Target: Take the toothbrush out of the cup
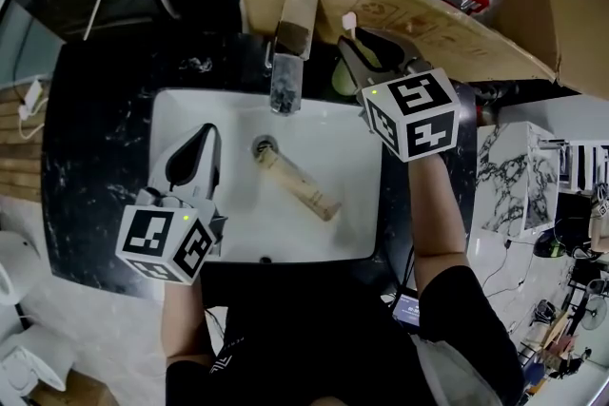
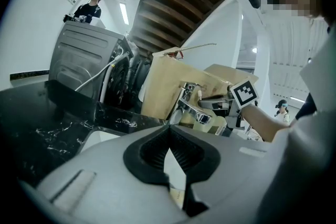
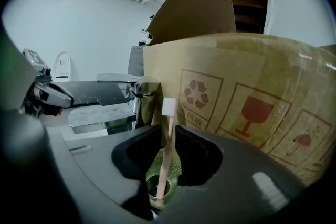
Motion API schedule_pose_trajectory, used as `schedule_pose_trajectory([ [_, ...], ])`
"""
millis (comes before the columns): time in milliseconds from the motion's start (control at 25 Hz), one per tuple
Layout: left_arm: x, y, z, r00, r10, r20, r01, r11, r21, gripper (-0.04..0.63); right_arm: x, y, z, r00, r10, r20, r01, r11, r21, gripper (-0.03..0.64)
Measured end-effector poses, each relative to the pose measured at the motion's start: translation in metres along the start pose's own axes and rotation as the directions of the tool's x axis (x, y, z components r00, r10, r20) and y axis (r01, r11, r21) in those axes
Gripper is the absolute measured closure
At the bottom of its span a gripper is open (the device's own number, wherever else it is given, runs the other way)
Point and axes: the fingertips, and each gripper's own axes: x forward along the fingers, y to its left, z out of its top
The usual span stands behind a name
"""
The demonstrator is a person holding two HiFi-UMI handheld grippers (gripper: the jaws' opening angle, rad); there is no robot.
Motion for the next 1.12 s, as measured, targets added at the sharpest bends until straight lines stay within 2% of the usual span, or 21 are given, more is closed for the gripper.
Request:
schedule_pose_trajectory([
  [160, -0.003, 0.002, 0.000, 1.000, 0.004, 0.010, -0.004, 1.000, 0.000, 0.588, 0.000, -0.001, -0.001, 1.000, -0.023, -0.006, 0.023, 0.999, -0.027, 0.584],
  [320, -0.009, 0.000, 0.006, 1.000, 0.019, 0.007, -0.019, 1.000, 0.005, 0.588, -0.004, -0.001, 0.002, 1.000, -0.018, -0.002, 0.018, 1.000, -0.026, 0.595],
  [480, -0.016, -0.002, 0.009, 0.999, 0.024, 0.031, -0.025, 1.000, 0.016, 0.588, -0.014, -0.001, 0.013, 0.999, -0.047, 0.024, 0.049, 0.997, -0.067, 0.597],
  [840, -0.041, -0.019, 0.023, 0.996, 0.023, 0.085, -0.026, 0.999, 0.043, 0.588, -0.053, 0.003, 0.044, 0.989, -0.080, 0.124, 0.092, 0.992, -0.090, 0.597],
  [1120, -0.066, -0.031, 0.034, 0.991, 0.022, 0.134, -0.031, 0.998, 0.064, 0.588, -0.098, 0.007, 0.074, 0.964, -0.111, 0.240, 0.135, 0.987, -0.088, 0.597],
])
